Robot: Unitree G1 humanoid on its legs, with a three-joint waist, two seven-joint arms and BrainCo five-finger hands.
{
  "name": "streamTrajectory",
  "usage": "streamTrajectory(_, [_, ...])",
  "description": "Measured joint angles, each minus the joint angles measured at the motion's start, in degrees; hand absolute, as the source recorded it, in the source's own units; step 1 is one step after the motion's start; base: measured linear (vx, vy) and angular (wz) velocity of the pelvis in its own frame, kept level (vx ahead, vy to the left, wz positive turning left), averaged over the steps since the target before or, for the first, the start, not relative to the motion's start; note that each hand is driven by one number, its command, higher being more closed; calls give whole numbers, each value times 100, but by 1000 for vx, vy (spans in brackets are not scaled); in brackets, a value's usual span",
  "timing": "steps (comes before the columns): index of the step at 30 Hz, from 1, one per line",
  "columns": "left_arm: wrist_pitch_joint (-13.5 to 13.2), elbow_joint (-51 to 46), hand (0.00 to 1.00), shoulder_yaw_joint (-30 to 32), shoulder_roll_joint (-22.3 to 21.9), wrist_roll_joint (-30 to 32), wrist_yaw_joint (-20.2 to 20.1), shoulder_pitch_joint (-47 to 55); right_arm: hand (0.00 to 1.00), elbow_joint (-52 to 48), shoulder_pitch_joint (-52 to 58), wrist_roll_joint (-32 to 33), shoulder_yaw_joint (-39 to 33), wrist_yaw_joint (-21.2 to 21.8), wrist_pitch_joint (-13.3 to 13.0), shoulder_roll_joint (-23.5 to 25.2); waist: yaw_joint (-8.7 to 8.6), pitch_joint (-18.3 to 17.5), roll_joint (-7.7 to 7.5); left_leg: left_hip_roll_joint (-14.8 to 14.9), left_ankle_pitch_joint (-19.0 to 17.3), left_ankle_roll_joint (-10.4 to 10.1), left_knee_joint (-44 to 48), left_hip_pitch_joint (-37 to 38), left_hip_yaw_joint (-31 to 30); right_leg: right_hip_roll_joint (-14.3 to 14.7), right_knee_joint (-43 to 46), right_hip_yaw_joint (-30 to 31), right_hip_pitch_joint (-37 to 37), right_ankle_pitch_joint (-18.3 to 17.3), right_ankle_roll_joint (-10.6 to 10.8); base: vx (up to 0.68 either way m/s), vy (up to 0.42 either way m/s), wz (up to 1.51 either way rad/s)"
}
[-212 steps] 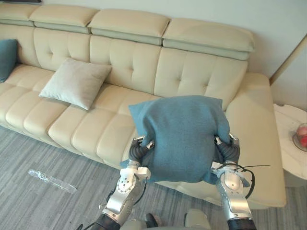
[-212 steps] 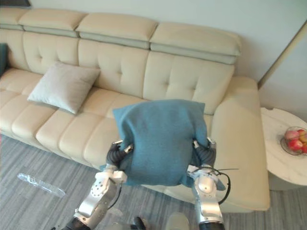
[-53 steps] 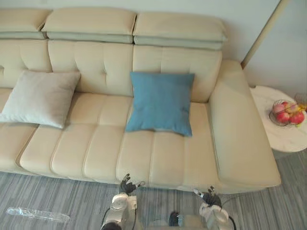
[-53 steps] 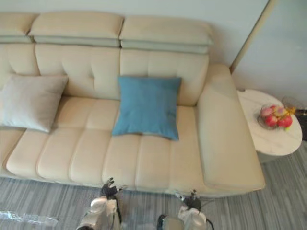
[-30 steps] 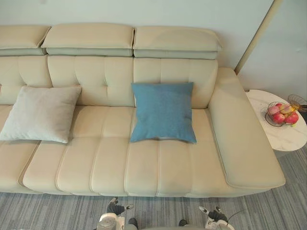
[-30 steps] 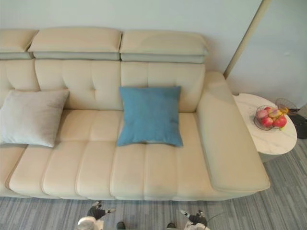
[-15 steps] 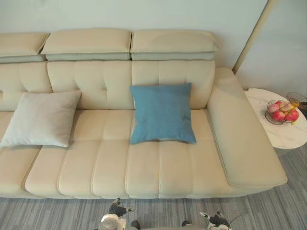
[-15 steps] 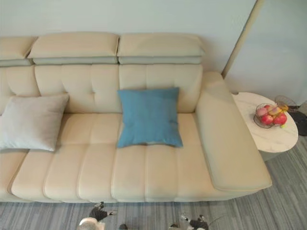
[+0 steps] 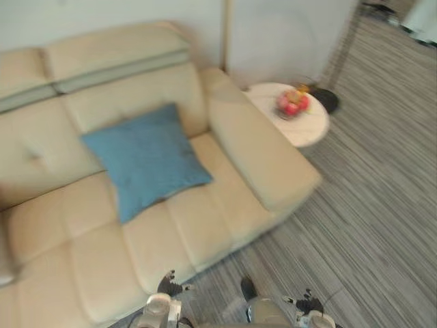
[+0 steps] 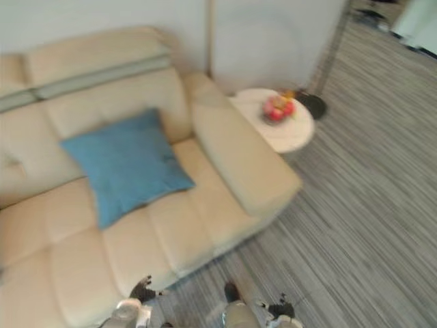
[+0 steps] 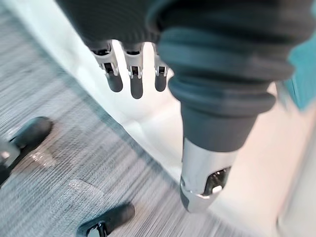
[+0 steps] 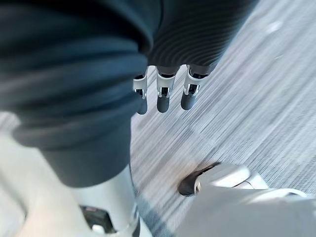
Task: Pick up cushions and gather them together orderly.
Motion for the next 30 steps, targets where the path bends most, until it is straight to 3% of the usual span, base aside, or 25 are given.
streamTrajectory(1, [9, -2, 0, 71, 46, 0, -1, 9, 0, 16, 79, -11, 70, 5, 2, -15, -12, -14, -90, -4, -26, 20, 315, 139, 158, 24, 9, -239, 151, 149, -88, 52, -144, -164])
streamTrajectory(2, [14, 11, 0, 180, 49, 1, 3, 24, 0, -5, 57, -41, 220, 8, -4, -14, -25, 19, -165, 209, -166, 115, 966, 33, 284, 49, -20, -219, 174, 312, -303, 7, -142, -179])
streamTrajectory(3, [15, 21, 0, 200, 32, 1, 8, 14, 0, -1, 47, -75, 330, 10, -39, -31, -40, 44, -197, 71, -444, 159, 926, -52, 188, 185, -338, -12, 181, 529, -345, -89, -59, -217])
streamTrajectory(4, [-7, -7, 0, 309, -132, 0, -7, 60, 0, 36, -159, -168, 288, 10, -8, -199, 91, 14, 208, -17, -249, 504, 93, -80, 215, 261, -466, -390, 358, 202, -539, -81, -10, -215])
streamTrajectory(5, [-36, -46, 0, 363, -241, -2, 17, 56, 0, 119, -191, -221, 277, 2, 18, -305, 76, 49, 272, 132, -71, -67, 232, -15, 593, -72, 311, -1231, 343, -681, -300, -24, -29, -198])
streamTrajectory(6, [-4, -28, 0, 352, -242, -3, 34, -11, 0, 138, -244, -240, 290, 20, 29, -314, 65, 79, 277, 226, -185, -59, 544, -65, 685, -290, 567, -1545, 320, -901, 16, 24, -79, -115])
streamTrajectory(7, [-7, -46, 0, 284, -247, -3, 29, -41, 0, 115, -277, -233, 247, 18, 43, -329, -28, 111, 336, 447, -361, -172, 854, -88, 759, -307, 684, -1702, 312, -995, 227, 110, -227, -81])
streamTrajectory(8, [2, -29, 0, 257, -214, -3, 11, -38, 0, 123, -191, -233, 264, 19, 73, -320, -68, 139, 310, 826, -525, -298, 1401, -58, 915, -36, 718, -1572, 285, -1064, 8, 101, -243, -76])
streamTrajectory(9, [8, 17, 0, 269, -219, -3, 0, -6, 0, 115, -148, -232, 276, 22, 64, -322, -65, 134, 311, 1080, -548, -297, 1746, -31, 992, 191, 667, -1410, 320, -1107, -81, 155, -317, -99])
streamTrajectory(10, [18, 30, 0, 272, -262, -3, -14, 53, 0, 122, -118, -232, 282, 34, 66, -315, -57, 129, 297, 1422, -519, -252, 2199, 49, 1131, 419, 567, -1261, 407, -1120, -197, 98, -239, -105])
streamTrajectory(11, [33, 43, 0, 269, -307, 1, -28, 165, 0, 118, -81, -232, 286, 37, 55, -300, -52, 135, 276, 1750, -404, -53, 2743, 123, 1249, 599, 500, -1091, 528, -1145, -308, 130, -285, -134])
streamTrajectory(12, [53, 73, 0, 244, -392, 2, -61, 300, 0, 126, -6, -232, 317, 45, 55, -231, -52, 134, 230, 2096, -61, 515, 3489, 112, 1094, 822, 405, -728, 700, -1183, -442, 138, -243, -146])
streamTrajectory(13, [71, 92, 0, 228, -481, 10, -81, 390, 0, 180, 15, -232, 318, 51, 55, -235, -42, 147, 184, 2138, -143, 548, 3946, -36, 626, 909, 362, -442, 804, -1181, -500, 161, -242, -158])
streamTrajectory(15, [19, 17, 0, 139, -481, 34, -120, 340, 0, 296, 38, -227, 288, 64, 77, -294, -15, 186, 140, 1399, -552, 9, 4432, -734, -1088, 1037, 204, 202, 985, -1115, -561, 138, -115, -169])
streamTrajectory(18, [0, 0, 0, 121, -494, -24, -119, 364, 0, 415, 118, -226, 88, 75, 116, -313, 4, 244, 195, 568, -772, 148, 4187, -1097, -1966, 1227, 14, 987, 1400, -1009, -576, 201, 24, -165])
streamTrajectory(20, [-13, -14, 0, 124, -576, -60, -119, 319, 0, 450, 173, -217, -68, 75, 140, -384, 72, 270, 315, -97, -821, 141, 3153, -1406, -2564, 1406, -17, 1746, 1523, -1069, -458, 176, 95, -173])
streamTrajectory(23, [-34, 1, 0, 208, -682, -80, -118, 245, 0, 425, 164, -210, -194, 65, 145, -396, 173, 313, 453, -674, -528, 82, 1581, -1707, -3498, 1607, -64, 2613, 1584, -1093, -384, 184, 162, -167])
streamTrajectory(24, [-52, 6, 0, 228, -701, -81, -119, 249, 0, 425, 191, -209, -197, 62, 150, -388, 195, 303, 474, -707, -409, 93, 1299, -1705, -3596, 1647, -55, 2765, 1603, -1119, -369, 302, 234, -137])
streamTrajectory(26, [-63, 13, 0, 421, -757, -130, -125, 270, 0, 341, 305, -198, -270, 60, 172, -262, 220, 273, 505, -707, 175, 368, 983, -1536, -3582, 1734, 160, 3133, 1682, -1416, -266, 379, 259, -109])
streamTrajectory(28, [-56, -41, 0, 586, -763, -134, -121, 299, 0, 82, 478, -188, -408, 54, 165, -147, 256, 198, 394, -747, 69, 497, 1014, -1403, -3160, 1549, 402, 3233, 1631, -1755, -119, 292, 174, -83])
streamTrajectory(30, [-54, -117, 0, 630, -751, -136, -119, 340, 0, 35, 512, -141, -433, 54, 160, -73, 385, 105, 285, -764, -148, 533, 1018, -1323, -2699, 1295, 557, 3185, 1473, -1852, 45, 276, 170, -110])
